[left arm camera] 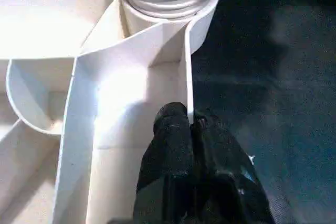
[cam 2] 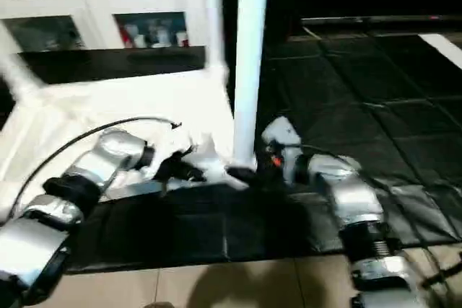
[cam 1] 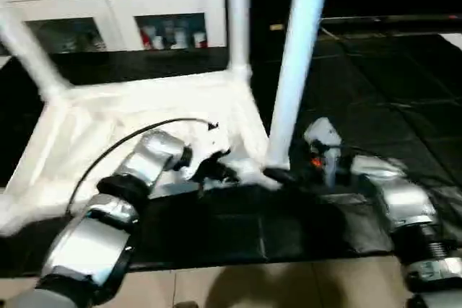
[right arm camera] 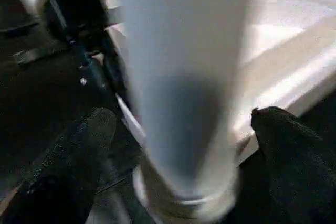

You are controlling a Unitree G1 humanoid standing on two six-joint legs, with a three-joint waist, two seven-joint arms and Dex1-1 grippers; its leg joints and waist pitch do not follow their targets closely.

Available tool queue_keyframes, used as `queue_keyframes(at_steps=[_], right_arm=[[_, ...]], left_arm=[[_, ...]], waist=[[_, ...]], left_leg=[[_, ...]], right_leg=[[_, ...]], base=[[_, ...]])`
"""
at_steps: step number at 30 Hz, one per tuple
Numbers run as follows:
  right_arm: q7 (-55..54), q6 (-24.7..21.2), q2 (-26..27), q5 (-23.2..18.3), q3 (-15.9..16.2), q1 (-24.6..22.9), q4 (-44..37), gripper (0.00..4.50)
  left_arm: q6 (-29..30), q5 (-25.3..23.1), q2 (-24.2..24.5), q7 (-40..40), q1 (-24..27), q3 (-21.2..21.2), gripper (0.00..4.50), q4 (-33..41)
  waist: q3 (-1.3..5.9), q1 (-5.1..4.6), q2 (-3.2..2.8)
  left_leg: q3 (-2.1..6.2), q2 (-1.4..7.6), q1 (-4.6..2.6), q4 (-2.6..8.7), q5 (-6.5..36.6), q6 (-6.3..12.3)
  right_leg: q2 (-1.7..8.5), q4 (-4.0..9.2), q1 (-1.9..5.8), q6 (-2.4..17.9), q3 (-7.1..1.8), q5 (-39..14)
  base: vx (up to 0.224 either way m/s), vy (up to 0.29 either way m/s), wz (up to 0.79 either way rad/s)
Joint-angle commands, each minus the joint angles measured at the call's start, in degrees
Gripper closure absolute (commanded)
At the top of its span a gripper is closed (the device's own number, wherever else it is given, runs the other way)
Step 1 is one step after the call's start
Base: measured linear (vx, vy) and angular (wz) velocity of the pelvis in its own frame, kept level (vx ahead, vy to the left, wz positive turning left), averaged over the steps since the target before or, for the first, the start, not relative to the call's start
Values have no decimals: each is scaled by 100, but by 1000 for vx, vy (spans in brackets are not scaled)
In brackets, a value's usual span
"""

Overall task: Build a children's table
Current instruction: Rotate leg to tighten

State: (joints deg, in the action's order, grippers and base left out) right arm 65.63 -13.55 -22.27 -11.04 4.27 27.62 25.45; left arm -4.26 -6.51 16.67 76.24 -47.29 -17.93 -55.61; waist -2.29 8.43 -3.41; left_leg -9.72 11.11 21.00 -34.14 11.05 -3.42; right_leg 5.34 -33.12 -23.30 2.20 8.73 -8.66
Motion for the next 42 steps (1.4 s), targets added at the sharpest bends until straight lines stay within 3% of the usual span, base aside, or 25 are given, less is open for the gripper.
queue_keyframes(at_steps=[1, 5, 6, 8, 30, 39, 42], right_arm=[[333, -62, -51, -99, 81, 135, -35, 3], [805, -142, -194, -171, 261, 156, -54, 3], [1022, -165, -251, -206, 344, 166, -45, 29], [1162, -183, -277, -239, 387, 173, -28, 29], [1557, -365, -356, -365, 518, 192, -78, 219], [1296, -514, -224, -431, 485, 31, -276, 239], [698, -563, -14, -360, 369, -8, -345, 241]], left_arm=[[-187, -14, -34, 416, -51, -172, 450, 293], [-275, -23, 18, 676, -5, -259, 450, 359], [-328, -19, 42, 776, 18, -283, 450, 386], [-351, -1, 57, 858, 40, -297, 450, 423], [-197, 34, 17, 722, 72, -237, 450, 461], [216, 158, -200, 320, 8, -39, 450, 383], [472, 195, -382, -45, -69, 66, 450, 368]], waist=[[435, -22, 66], [431, -2, 73], [434, 5, 86], [435, 10, 111], [440, 20, 120], [423, 28, 117], [409, 10, 114]], left_leg=[[47, 282, -60, 329, 701, 645], [48, 284, -67, 331, 743, 597], [49, 282, -48, 328, 711, 596], [45, 276, -40, 325, 696, 610], [45, 270, -39, 315, 549, 603], [48, 266, -49, 326, 692, 529], [55, 267, -52, 340, 754, 460]], right_leg=[[440, 337, 373, 919, -380, -1267], [432, 331, 367, 955, -382, -1280], [444, 325, 381, 950, -386, -1266], [448, 329, 388, 918, -384, -1313], [434, 332, 373, 831, -376, -1426], [433, 374, 373, 767, -370, -1675], [436, 400, 366, 715, -364, -1848]], base=[[0, 0, 0], [0, 0, 0], [0, 0, 0], [0, 0, 0], [0, 0, 0], [0, 0, 0], [0, 0, 0]])
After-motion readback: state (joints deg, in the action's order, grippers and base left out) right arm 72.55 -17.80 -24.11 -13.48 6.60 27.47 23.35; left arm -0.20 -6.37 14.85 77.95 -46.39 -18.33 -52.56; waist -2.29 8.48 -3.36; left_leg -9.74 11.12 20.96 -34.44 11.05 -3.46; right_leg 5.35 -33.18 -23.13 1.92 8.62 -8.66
